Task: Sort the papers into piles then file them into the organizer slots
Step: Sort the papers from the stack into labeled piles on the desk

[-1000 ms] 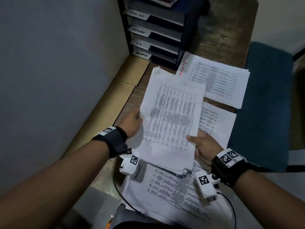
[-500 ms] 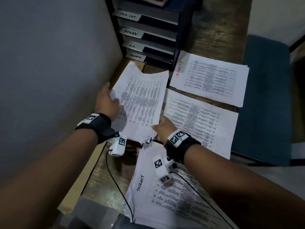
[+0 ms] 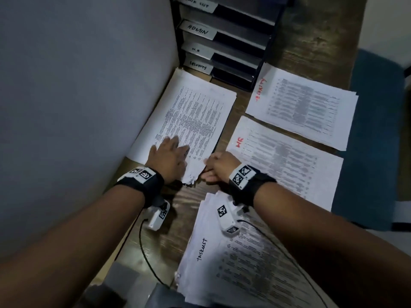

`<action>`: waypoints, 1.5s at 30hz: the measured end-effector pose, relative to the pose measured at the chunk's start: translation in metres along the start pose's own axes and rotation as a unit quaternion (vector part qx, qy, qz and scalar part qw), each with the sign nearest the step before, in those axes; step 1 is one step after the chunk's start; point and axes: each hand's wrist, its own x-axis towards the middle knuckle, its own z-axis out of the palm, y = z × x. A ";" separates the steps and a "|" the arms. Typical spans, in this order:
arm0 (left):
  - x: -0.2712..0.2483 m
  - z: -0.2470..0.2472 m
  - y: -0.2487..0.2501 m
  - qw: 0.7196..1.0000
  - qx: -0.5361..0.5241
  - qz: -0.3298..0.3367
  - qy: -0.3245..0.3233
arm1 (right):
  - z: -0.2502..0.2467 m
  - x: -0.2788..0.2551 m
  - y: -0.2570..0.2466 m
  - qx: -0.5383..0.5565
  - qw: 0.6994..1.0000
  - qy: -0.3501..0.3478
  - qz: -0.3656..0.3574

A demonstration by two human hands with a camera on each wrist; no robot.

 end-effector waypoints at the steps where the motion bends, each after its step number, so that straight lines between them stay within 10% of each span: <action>1: 0.000 0.000 0.001 1.000 0.008 0.002 0.001 | -0.008 -0.004 0.001 -0.015 1.000 0.004 -0.006; 12: -0.030 0.006 0.031 0.983 -0.158 0.076 0.056 | -0.089 -0.072 0.048 -0.433 0.897 -0.023 -0.083; 25: -0.159 0.045 0.058 0.966 -0.095 0.007 -0.241 | -0.086 -0.082 0.086 -0.414 0.893 0.056 -0.165; 45: -0.189 0.056 0.058 0.952 -0.298 -0.061 -0.043 | -0.097 -0.100 0.072 -0.387 0.878 0.107 -0.261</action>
